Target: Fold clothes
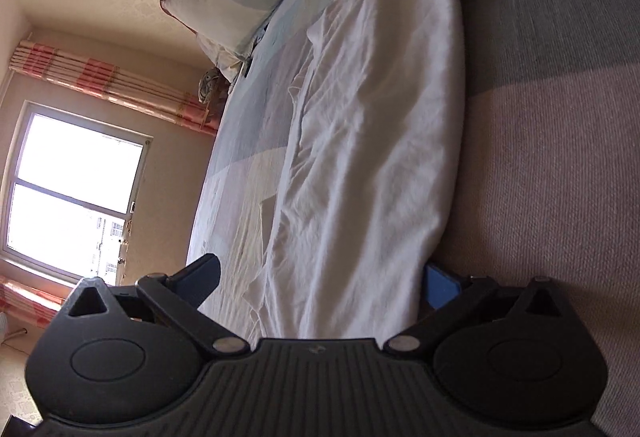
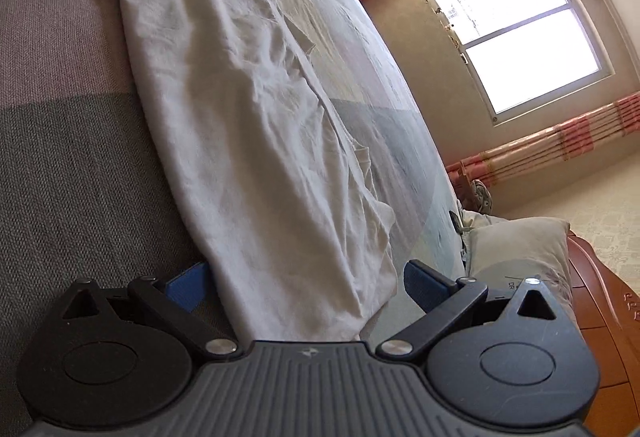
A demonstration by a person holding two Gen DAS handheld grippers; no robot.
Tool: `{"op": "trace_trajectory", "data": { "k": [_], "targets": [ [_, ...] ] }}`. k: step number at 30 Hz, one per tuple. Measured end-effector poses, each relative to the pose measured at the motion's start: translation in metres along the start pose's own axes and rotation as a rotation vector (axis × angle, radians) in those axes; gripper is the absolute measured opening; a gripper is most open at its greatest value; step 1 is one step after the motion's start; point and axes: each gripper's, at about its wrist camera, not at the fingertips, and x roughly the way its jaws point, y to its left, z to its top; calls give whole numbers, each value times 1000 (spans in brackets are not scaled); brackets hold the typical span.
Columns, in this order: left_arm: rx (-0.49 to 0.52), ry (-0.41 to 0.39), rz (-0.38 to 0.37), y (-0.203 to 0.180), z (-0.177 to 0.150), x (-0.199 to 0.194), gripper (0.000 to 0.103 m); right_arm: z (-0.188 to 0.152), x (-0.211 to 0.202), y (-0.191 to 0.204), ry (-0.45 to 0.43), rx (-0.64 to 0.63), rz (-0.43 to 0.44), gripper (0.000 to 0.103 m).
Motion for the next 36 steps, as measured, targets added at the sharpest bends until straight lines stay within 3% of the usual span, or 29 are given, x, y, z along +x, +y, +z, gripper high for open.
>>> {"op": "trace_trajectory", "data": {
  "k": [6,9,13,17,22,26,31,34,36],
  "targets": [
    [6,41,24,5,-9,13,103,29,12,9,-64,-16,2,103],
    [11,65,38,8,-17,19,103,22,13,2,-51,-17,2,103],
    [7,106,51,16,-33,26,103,-4,22,-14,30,-2,-40,103],
    [68,79,78,6,-13,25,103,-7,30,-18,72,14,-70,103],
    [80,36,58,0,6,25,102,19,32,1,-3,-16,-68,103],
    [106,72,92,5,-8,32,103,10,31,-2,-9,-37,-68,103],
    [157,100,139,1,-13,37,102,-11,41,-11,31,-83,-134,103],
    [225,78,160,-10,-8,36,95,-10,41,0,14,-149,-149,102],
    [232,78,144,-15,-7,36,81,-8,37,9,0,-198,-141,94]
  ]
}}
